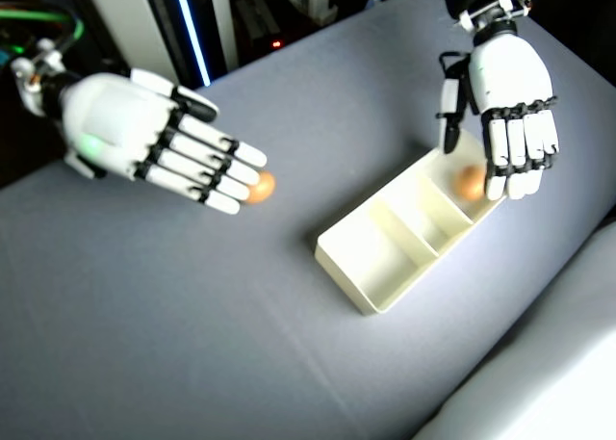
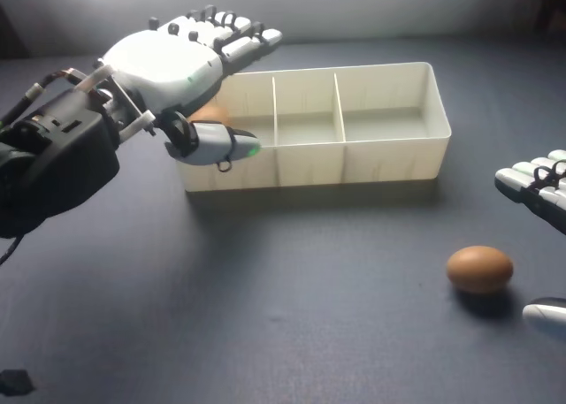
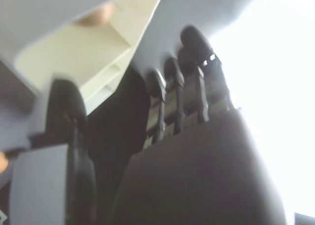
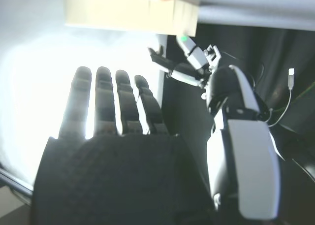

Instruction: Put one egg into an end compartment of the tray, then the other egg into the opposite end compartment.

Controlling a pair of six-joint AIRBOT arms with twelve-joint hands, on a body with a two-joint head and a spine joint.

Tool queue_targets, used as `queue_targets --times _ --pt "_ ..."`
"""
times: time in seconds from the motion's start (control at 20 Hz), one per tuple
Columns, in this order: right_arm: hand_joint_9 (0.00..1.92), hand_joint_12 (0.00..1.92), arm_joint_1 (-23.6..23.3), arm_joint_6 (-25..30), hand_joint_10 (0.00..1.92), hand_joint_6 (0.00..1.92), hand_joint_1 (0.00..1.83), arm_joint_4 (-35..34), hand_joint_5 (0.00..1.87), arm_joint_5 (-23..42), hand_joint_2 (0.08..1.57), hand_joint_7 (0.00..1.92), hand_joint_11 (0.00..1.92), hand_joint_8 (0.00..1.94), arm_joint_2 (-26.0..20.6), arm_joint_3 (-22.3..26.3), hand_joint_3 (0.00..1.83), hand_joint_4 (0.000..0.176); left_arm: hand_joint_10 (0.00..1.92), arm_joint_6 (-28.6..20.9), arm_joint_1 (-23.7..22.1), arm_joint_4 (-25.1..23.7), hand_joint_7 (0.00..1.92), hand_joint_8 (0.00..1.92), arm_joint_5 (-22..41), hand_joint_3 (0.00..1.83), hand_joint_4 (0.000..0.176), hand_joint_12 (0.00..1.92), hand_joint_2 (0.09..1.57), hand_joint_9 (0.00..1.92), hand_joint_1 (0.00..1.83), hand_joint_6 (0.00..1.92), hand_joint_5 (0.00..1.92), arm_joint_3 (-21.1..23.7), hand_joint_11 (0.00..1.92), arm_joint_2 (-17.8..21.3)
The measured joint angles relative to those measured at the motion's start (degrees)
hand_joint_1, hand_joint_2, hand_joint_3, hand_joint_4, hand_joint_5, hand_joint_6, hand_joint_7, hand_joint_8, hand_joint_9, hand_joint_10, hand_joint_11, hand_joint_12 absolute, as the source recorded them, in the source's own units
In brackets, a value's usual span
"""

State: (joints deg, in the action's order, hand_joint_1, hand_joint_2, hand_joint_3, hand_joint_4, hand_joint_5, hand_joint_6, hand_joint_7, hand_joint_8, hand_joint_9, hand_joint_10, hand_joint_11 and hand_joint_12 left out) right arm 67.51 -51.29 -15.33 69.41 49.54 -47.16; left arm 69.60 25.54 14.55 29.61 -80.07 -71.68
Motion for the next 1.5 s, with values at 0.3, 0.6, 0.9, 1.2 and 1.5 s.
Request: queue_targets --times 0.3,0.6,0.9,1.2,1.5 --pt "0.00 0.00 0.0 2.0 0.00 0.00 0.46 2.3 0.00 -0.2 1.18 0.00 0.00 0.00 0.0 -0.5 0.00 0.000 0.00 -1.9 4.1 -2.3 0.00 0.00 10.0 0.02 0.158 0.00 1.25 0.00 0.11 0.00 0.00 7.5 0.00 6.1" --pt "0.00 0.00 -3.8 2.3 0.00 0.00 0.59 4.4 0.00 -6.0 1.16 0.00 0.00 0.00 0.0 -2.8 0.00 0.000 0.00 -5.1 13.2 -3.6 0.00 0.00 24.0 0.02 0.160 0.00 1.33 0.00 0.27 0.00 0.00 15.0 0.00 13.0" --pt "0.02 0.00 -7.6 2.4 0.01 0.02 0.77 4.8 0.04 -13.9 1.18 0.01 0.00 0.00 3.4 -6.5 0.00 0.000 0.00 -8.0 23.2 -3.4 0.01 0.00 35.6 0.00 0.075 0.01 1.35 0.00 0.37 0.01 0.09 20.5 0.01 18.7" --pt "0.10 1.03 -9.9 2.4 0.20 0.01 0.87 4.0 0.11 -20.1 1.20 0.13 0.00 0.01 6.9 -10.4 0.00 0.000 0.00 -9.5 27.5 -2.3 0.04 0.00 40.4 0.00 0.081 0.27 1.35 0.00 0.36 0.00 0.10 22.0 0.00 19.5" --pt "0.94 1.68 -11.4 2.4 1.26 1.29 1.21 3.5 0.61 -21.6 1.24 0.86 0.87 1.34 8.7 -12.4 0.00 0.000 0.00 -9.9 28.7 -2.8 0.06 0.00 42.0 0.00 0.068 0.43 1.36 0.00 0.44 0.00 0.11 22.4 0.00 19.8"
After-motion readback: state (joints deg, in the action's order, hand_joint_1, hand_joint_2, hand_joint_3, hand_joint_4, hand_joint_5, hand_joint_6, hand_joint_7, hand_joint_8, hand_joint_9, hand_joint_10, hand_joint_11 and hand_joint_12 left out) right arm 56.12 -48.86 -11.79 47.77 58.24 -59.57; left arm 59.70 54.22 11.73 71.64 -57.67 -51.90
